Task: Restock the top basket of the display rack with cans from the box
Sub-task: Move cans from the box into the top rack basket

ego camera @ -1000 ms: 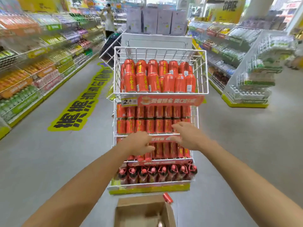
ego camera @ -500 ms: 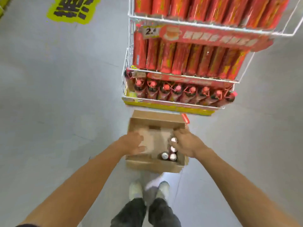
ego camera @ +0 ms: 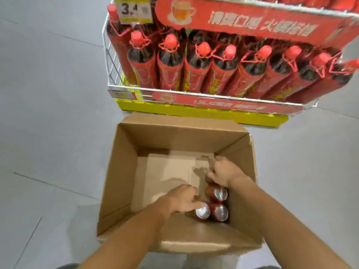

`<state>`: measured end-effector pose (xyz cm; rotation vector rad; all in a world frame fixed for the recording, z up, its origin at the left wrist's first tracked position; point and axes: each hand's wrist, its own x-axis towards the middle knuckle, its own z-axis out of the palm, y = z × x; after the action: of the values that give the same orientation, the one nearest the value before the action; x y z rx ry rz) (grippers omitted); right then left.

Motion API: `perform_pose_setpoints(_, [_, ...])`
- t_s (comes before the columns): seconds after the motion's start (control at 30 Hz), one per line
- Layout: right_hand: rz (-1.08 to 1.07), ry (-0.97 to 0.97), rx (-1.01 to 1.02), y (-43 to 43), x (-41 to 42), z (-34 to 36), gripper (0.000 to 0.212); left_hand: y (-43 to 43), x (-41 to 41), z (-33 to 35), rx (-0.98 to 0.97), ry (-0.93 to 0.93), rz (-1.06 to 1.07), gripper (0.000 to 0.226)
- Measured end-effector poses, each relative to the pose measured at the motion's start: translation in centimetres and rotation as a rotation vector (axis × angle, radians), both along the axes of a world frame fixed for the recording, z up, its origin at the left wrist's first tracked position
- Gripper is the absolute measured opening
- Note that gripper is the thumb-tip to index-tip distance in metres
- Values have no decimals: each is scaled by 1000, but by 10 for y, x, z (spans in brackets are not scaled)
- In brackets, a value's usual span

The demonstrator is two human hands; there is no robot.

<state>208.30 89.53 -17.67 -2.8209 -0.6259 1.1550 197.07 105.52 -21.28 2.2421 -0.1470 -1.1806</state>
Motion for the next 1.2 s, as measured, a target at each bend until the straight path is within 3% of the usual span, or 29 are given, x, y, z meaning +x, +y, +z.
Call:
perform_pose_setpoints(0.1, [-37,11,-34,-4,4,-59,60,-14,1,-57,-72,31,-14,48])
perform_pose_setpoints(0.2, [-35,7,-81,-4,3,-86,45,-13,4,-83,-181,98,3,56])
perform_pose_setpoints(0.3, [-37,-39,-117,-5,1,-93,30,-12,1,-87,-336,232,199,53])
perform_pose_setpoints(0.4, [-86,-58,-123,-2,3,-89,28,-11,-4,-94,-442,317,373,46])
perform_pose_setpoints(0.6, [-172,-109,-14,18,10,-85,20,21,15,-100,-547,259,683,27])
perform_pose_setpoints(0.83, [-204,-156,26,34,13,-89,24,30,21,-102,-514,171,731,22])
perform_pose_setpoints(1.03, [-207,-168,43,25,16,-92,29,18,18,-97,-450,58,617,50])
perform_pose_setpoints(1.2, [-179,-174,24,26,13,-92,34,29,25,-100,-416,20,550,49])
